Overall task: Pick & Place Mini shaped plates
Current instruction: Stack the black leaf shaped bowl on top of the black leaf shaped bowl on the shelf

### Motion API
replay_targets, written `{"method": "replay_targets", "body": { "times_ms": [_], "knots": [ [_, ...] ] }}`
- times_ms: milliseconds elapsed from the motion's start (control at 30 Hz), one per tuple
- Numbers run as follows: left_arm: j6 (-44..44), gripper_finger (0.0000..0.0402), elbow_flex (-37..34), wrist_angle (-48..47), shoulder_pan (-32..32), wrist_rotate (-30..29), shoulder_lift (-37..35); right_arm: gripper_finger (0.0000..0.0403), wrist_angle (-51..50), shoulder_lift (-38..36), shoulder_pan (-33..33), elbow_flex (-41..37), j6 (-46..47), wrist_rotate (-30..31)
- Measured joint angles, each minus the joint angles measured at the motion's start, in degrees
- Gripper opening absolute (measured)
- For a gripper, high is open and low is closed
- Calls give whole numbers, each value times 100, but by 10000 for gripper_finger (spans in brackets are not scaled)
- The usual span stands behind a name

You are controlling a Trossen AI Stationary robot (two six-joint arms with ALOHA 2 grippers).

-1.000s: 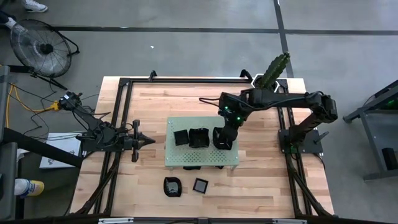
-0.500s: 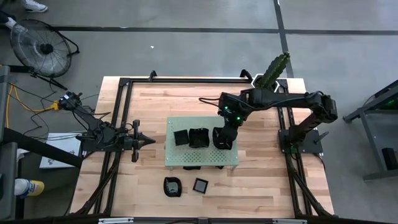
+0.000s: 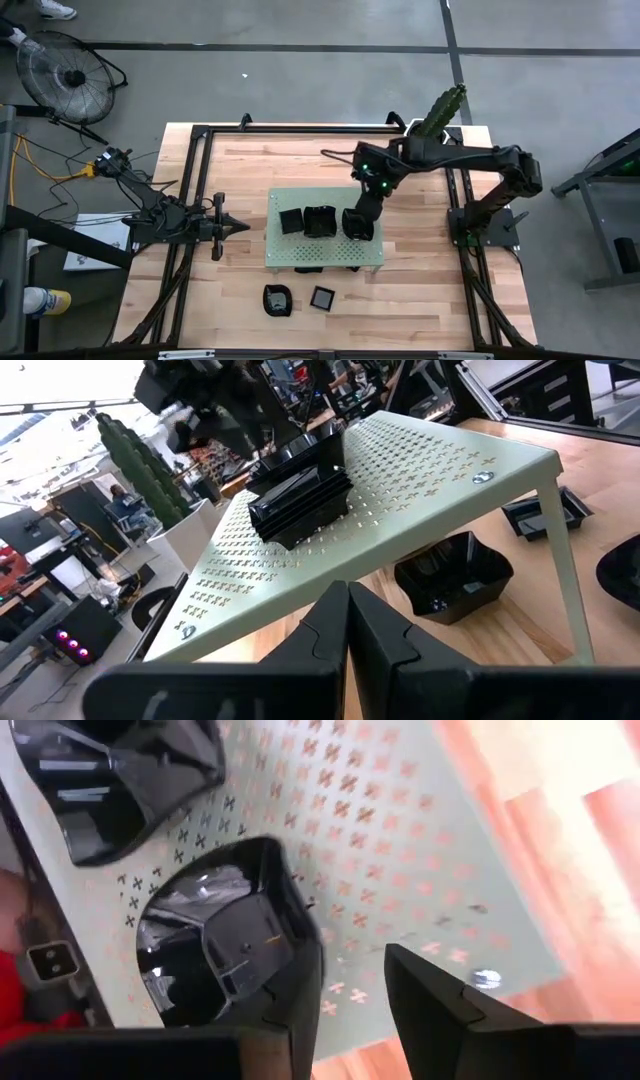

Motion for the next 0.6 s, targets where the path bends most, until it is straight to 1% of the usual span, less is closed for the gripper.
{"method": "replay_targets", "body": {
  "times_ms": [200,367,500,600],
  "knots": [
    [0,1,0,0,-2,-1,0,110,-843,-4,46,832,-49,669],
    [-3,1,0,0,0,125,0,110,-1680,-124,411,1435,167,1459],
    [-45,1,0,0,0,206,0,110,-2020,-499,946,1414,658,2085],
    [-106,1,0,1,-2,282,0,110,-2087,-905,1485,1068,1218,2570]
  ]
}}
